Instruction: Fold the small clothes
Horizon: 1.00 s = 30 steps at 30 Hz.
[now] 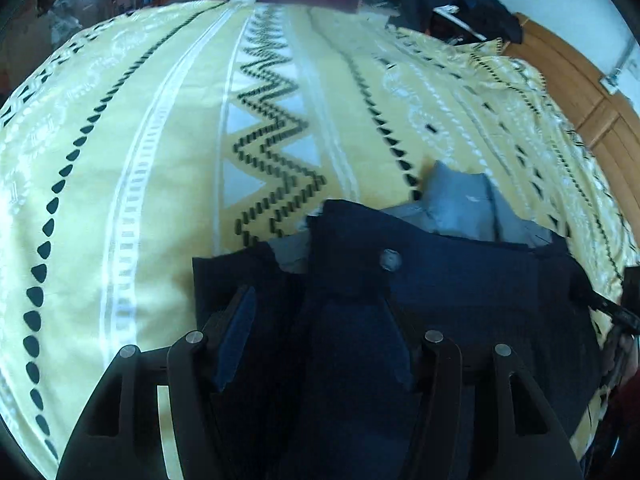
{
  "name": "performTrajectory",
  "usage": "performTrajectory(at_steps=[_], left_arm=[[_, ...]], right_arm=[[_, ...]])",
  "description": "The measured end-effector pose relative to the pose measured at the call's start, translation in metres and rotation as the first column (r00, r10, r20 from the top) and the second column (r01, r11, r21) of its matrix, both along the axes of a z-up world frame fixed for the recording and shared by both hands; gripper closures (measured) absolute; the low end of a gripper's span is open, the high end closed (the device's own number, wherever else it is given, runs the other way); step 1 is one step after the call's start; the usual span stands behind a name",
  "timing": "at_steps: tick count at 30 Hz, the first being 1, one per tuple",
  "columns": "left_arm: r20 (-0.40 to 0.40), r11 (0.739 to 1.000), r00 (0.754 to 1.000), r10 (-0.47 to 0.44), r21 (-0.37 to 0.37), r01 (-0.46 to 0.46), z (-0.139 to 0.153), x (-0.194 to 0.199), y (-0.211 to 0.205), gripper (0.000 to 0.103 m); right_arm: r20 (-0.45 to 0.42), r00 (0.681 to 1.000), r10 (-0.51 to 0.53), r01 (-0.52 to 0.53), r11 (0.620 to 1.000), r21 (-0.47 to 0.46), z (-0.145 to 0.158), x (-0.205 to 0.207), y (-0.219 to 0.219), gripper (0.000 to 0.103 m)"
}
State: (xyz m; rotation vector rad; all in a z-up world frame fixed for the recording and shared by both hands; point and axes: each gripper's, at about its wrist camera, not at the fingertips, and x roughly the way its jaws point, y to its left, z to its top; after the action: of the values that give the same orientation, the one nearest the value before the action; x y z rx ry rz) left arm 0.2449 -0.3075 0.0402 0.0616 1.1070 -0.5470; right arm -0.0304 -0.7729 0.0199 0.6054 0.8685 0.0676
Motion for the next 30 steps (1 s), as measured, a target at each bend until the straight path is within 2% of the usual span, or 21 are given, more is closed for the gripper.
performTrajectory(at_steps=[4,6,8,11,13,14,15,17,19,20,23,25,30], left_arm=[[-0.028,1.0,1.0,0.015,-0.019,-0.015,-0.015,0.009,-0.004,0.043],[-0.028,0.999,1.0,-0.012,-0.048,0.011,-0.014,0.008,-0.009,0.063],[-0.026,0.997,0.999,-0.039,-0.07,0.037,-0.014,0.004,-0.014,0.07],[-0.02,0.997,0.999,-0.048,-0.066,0.047,-0.015,0.004,-0.02,0.071],[-0.021,0.996,0.999,-0.042,-0.085,0.04,-0.016,0.004,-0.017,0.071],[-0.025,0.994,0.999,-0.037,-0.101,0.034,-0.016,0.005,-0.016,0.07],[-0.027,0.993,0.999,-0.038,-0.111,0.035,-0.018,0.005,-0.015,0.07],[-0.018,0.992,0.999,-0.043,-0.116,0.041,-0.019,0.003,-0.014,0.069],[-0.019,0.992,0.999,-0.045,-0.118,0.042,-0.02,0.004,-0.016,0.068],[-0.021,0.992,0.999,-0.045,-0.121,0.042,-0.02,0.004,-0.016,0.067],[-0.024,0.99,0.998,-0.05,-0.13,0.046,-0.021,0.005,-0.017,0.064],[-0.024,0.991,0.998,-0.055,-0.124,0.052,-0.021,0.005,-0.019,0.064],[-0.008,0.992,0.998,-0.058,-0.109,0.057,-0.022,0.002,-0.021,0.064]], right_arm=[[0.007,1.0,0.018,-0.018,0.996,-0.092,0.006,-0.001,0.011,0.052],[0.009,1.0,0.025,-0.023,0.99,-0.14,0.009,-0.001,0.016,0.052],[0.011,1.0,0.024,-0.022,0.982,-0.189,0.013,0.0,0.02,0.051],[0.011,1.0,0.028,-0.024,0.962,-0.271,0.022,0.004,0.027,0.049],[0.045,0.998,0.04,-0.025,0.955,-0.294,0.034,0.002,0.03,0.049],[0.067,0.997,0.045,-0.023,0.954,-0.298,0.04,0.001,0.031,0.045],[0.083,0.995,0.052,-0.025,0.955,-0.295,0.042,0.001,0.032,0.037],[0.089,0.992,0.087,-0.059,0.958,-0.279,0.04,0.002,0.035,0.031],[0.054,0.993,0.104,-0.084,0.951,-0.298,0.032,0.007,0.034,0.031],[0.066,0.994,0.086,-0.063,0.953,-0.295,0.031,0.005,0.029,0.031],[0.072,0.997,0.041,-0.022,0.969,-0.244,0.022,0.007,0.017,0.03],[0.032,0.998,0.051,-0.04,0.959,-0.282,0.012,0.016,0.02,0.03],[0.007,0.998,0.059,-0.052,0.921,-0.387,0.008,0.039,0.029,0.045]])
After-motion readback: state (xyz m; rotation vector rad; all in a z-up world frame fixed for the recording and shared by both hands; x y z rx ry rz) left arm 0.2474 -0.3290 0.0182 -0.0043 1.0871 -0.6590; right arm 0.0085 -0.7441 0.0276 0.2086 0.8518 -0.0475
